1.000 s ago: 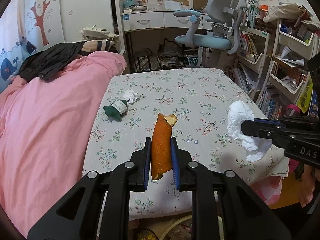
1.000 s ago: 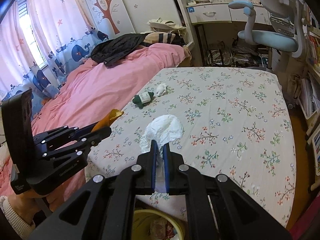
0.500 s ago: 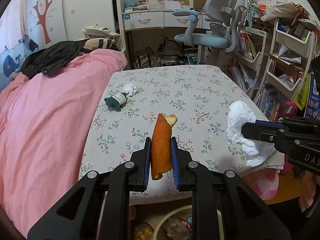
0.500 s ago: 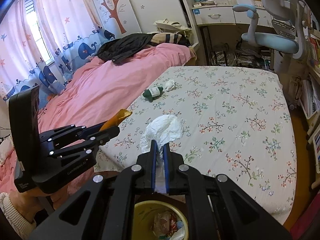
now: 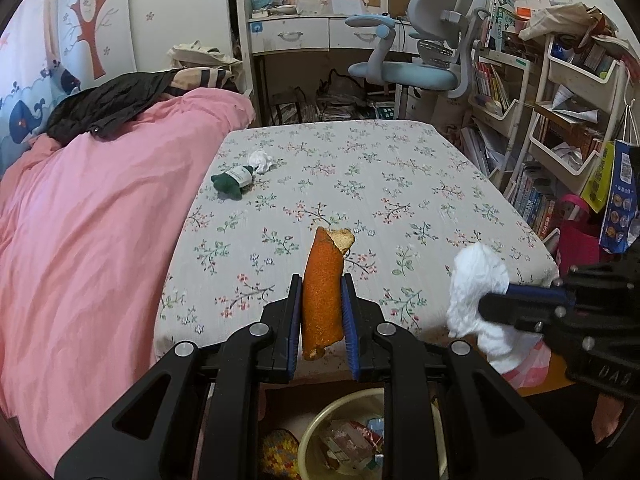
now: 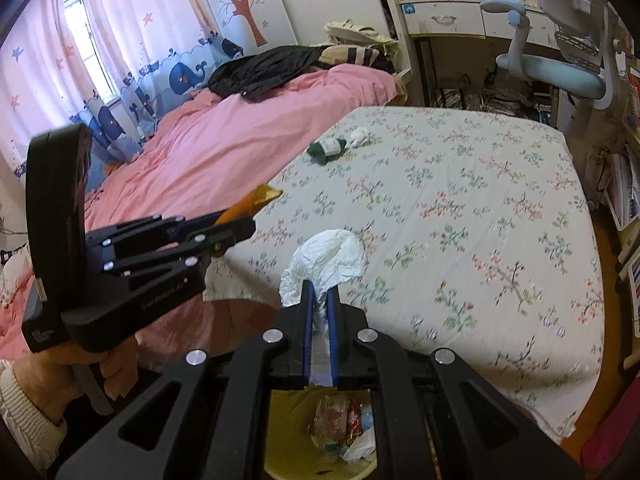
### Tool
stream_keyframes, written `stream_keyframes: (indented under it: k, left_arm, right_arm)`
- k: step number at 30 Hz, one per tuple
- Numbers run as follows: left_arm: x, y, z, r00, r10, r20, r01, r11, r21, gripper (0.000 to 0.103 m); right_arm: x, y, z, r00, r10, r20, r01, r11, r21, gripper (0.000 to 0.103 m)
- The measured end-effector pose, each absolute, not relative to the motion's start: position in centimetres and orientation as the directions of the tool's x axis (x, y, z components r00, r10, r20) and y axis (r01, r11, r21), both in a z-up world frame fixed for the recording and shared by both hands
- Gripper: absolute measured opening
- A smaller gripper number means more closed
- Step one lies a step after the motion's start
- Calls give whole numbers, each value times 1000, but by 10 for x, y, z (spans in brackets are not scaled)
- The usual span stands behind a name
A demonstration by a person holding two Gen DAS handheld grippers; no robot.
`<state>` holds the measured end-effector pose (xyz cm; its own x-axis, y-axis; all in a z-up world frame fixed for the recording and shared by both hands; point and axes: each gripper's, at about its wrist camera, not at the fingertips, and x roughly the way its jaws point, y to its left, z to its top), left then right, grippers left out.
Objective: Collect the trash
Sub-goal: 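Carry both items to the yellow bin and open the right gripper to drop the tissue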
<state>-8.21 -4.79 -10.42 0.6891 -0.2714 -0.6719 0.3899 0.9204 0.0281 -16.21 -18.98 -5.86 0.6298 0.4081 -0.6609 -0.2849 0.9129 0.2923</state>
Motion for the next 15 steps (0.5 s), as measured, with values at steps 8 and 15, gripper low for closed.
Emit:
stream_keyframes:
  k: [8, 15]
  left_arm:
    - [-94, -44, -109, 679, -270, -683, 390, 921, 24, 18]
    - [-105, -41, -114, 672, -268, -691, 388, 921, 20, 18]
  right_arm:
    - [-177, -166, -81, 538, 418, -732, -334, 903, 270, 8]
    - [-186, -151, -102, 455, 401, -796, -371, 897, 240, 8]
